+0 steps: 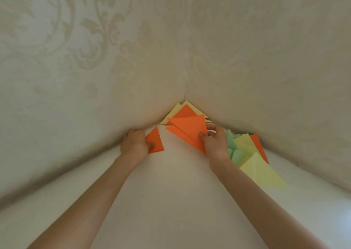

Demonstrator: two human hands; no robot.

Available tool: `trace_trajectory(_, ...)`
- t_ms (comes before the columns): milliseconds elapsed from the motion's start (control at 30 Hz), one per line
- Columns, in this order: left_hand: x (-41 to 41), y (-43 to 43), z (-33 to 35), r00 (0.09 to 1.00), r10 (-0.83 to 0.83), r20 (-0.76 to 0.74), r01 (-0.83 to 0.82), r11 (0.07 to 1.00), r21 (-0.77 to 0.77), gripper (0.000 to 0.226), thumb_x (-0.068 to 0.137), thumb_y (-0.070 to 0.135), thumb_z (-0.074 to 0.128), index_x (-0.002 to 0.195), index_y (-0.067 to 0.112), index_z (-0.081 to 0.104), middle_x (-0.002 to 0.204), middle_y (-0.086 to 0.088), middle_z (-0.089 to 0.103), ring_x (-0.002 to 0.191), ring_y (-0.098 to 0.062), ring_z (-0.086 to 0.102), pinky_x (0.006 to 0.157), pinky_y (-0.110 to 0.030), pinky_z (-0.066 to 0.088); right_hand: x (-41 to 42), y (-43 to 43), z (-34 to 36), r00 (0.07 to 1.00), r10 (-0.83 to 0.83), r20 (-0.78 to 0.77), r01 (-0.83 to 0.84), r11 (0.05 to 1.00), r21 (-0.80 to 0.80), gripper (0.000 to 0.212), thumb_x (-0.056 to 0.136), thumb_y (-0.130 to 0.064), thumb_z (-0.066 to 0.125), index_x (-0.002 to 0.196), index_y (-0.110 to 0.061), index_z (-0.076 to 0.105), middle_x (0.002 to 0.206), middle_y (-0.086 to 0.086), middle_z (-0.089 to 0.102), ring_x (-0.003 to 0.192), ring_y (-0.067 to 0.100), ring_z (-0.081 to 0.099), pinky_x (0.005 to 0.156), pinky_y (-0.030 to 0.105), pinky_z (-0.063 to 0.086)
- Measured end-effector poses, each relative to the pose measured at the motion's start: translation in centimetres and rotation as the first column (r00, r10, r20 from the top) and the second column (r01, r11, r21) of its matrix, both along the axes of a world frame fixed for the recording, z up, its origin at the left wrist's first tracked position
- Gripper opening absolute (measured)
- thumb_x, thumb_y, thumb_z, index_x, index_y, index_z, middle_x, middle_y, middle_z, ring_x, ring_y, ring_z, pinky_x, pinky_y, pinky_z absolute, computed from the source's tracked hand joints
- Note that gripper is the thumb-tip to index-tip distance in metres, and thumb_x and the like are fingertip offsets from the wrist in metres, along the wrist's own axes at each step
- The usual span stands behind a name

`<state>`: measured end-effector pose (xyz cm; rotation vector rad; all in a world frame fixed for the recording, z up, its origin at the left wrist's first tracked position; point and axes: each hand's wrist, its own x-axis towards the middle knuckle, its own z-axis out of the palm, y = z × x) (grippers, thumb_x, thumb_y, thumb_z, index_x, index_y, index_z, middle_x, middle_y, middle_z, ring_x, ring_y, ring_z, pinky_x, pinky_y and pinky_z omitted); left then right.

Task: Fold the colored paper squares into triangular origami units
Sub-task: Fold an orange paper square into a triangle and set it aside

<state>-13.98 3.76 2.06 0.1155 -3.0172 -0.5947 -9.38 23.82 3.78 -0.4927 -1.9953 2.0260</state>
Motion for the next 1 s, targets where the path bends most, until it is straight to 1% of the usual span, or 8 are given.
trace_trajectory(200,0.9,0.8,1.5,0.994,0.076,0.073,-0.099,0.916,0.390,0.013,0.083,0.007,0.064,0.071,0.011,0.061,0.079,-0.012,0.064,0.077,-0.025,0.065,0.062,-0.028,0.044,0.6,0.4,0.5,1.000,0.018,0.001,-0.018,0.993,-0.117,0.021,0.090,-0.003,0.055,0.109,-0.012,0.054,0.084,-0.004,0.060,0.069,0.009,0.053,0.061,0.020,0.042)
trace_trajectory(300,2.4,2.1,1.8,0.994,-0.021,0.108,-0.083,0.505,0.859,0.014,0.090,0.003,0.059,0.079,0.010,0.057,0.079,-0.009,0.063,0.052,-0.004,0.063,0.049,-0.016,0.048,0.9,0.3,0.3,0.997,0.071,0.001,-0.070,0.988,-0.139,0.027,0.088,-0.005,0.059,0.115,-0.008,0.058,0.101,0.006,0.065,0.084,0.016,0.058,0.076,0.028,0.045)
trace_trajectory(400,4.2,3.9,2.4,0.972,-0.219,0.085,-0.047,0.173,0.984,0.014,0.093,-0.002,0.052,0.090,0.008,0.061,0.085,-0.006,0.066,0.066,-0.006,0.067,0.061,-0.016,0.054,1.0,-0.1,0.2,0.996,0.079,-0.030,-0.081,0.993,-0.083,0.012,0.088,-0.003,0.059,0.094,-0.014,0.060,0.094,0.003,0.062,0.080,0.014,0.055,0.068,0.025,0.042)
trace_trajectory(533,4.8,5.0,2.7,0.941,-0.335,0.050,-0.055,-0.005,0.998,0.022,0.092,-0.010,0.046,0.095,0.005,0.063,0.087,-0.007,0.067,0.073,-0.011,0.068,0.068,-0.021,0.056,0.2,-0.4,-0.2,0.989,0.148,0.004,-0.147,0.986,-0.081,0.017,0.087,-0.004,0.059,0.084,-0.020,0.053,0.099,0.008,0.062,0.086,0.022,0.055,0.075,0.033,0.041)
trace_trajectory(633,3.7,5.0,2.6,0.981,-0.192,0.031,0.002,0.171,0.985,0.029,0.088,-0.014,0.043,0.101,0.005,0.060,0.101,-0.010,0.065,0.080,-0.012,0.067,0.074,-0.022,0.055,-2.1,0.5,0.7,0.993,0.118,-0.013,-0.117,0.990,0.073,0.021,0.086,0.001,0.055,0.093,-0.018,0.050,0.087,0.000,0.056,0.073,0.013,0.050,0.061,0.020,0.039)
trace_trajectory(767,1.4,5.0,1.4,0.884,0.081,-0.460,0.191,0.836,0.514,0.037,0.083,-0.010,0.048,0.117,0.004,0.052,0.120,-0.012,0.050,0.097,-0.016,0.054,0.081,-0.020,0.039,-6.3,1.8,1.7,0.988,0.140,-0.064,-0.102,0.907,0.409,0.027,0.085,0.008,0.043,0.100,-0.015,0.049,0.076,-0.005,0.049,0.063,0.009,0.044,0.044,0.012,0.032)
trace_trajectory(867,-1.3,6.1,-0.4,0.794,-0.278,-0.541,0.377,0.923,0.079,0.041,0.081,-0.003,0.056,0.122,0.001,0.055,0.129,-0.020,0.050,0.114,-0.036,0.052,0.094,-0.040,0.045,-8.5,1.1,0.3,0.978,0.206,-0.032,-0.158,0.835,0.527,0.032,0.082,0.011,0.040,0.106,-0.007,0.051,0.082,0.000,0.053,0.072,0.016,0.050,0.056,0.017,0.038)
trace_trajectory(1000,-4.1,7.5,-2.5,0.864,-0.415,-0.284,0.404,0.909,-0.099,0.036,0.097,0.016,0.043,0.131,0.009,0.050,0.148,-0.015,0.035,0.134,-0.031,0.035,0.104,-0.040,0.033,-11.1,0.4,-2.0,0.982,0.185,-0.031,-0.111,0.705,0.701,0.044,0.076,0.013,0.043,0.115,-0.003,0.055,0.115,0.017,0.052,0.109,0.030,0.048,0.092,0.031,0.038)
